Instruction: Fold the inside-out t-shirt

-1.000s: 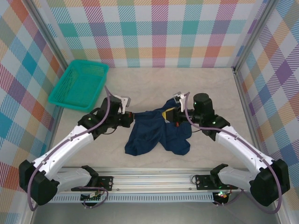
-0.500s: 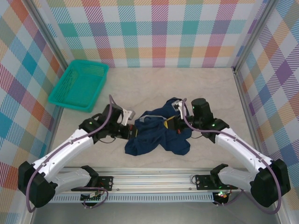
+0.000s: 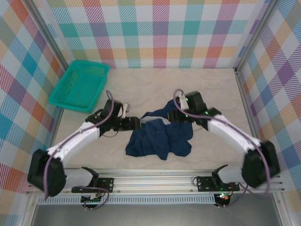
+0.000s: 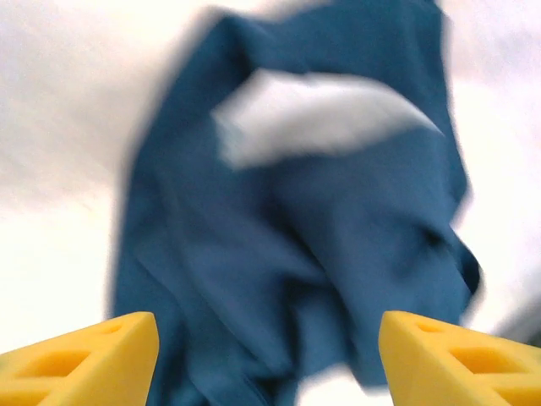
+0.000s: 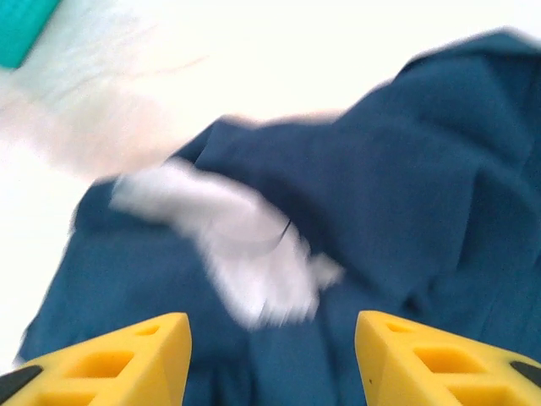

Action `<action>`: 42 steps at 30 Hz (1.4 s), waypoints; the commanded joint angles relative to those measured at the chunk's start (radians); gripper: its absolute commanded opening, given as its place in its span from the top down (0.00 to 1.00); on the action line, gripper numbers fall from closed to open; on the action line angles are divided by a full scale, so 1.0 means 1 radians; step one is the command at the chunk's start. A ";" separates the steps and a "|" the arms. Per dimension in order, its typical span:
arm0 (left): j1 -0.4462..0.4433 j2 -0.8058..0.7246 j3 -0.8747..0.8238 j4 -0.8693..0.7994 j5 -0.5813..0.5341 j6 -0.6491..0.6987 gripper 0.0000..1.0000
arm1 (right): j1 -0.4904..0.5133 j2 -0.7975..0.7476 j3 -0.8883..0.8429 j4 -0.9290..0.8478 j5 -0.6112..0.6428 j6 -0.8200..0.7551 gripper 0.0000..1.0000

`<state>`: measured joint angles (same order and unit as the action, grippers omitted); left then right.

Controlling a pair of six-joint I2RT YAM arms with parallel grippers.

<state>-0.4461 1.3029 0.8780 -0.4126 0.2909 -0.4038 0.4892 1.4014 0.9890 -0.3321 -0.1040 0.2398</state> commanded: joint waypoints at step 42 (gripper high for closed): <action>-0.090 -0.188 -0.109 0.364 0.027 0.134 0.71 | -0.136 -0.306 -0.100 0.176 0.011 -0.135 0.70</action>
<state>-0.4904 1.0992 0.9131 0.0795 0.3092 -0.3061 0.3695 1.1339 1.0397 -0.0906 -0.1711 0.0551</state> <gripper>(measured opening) 0.206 0.227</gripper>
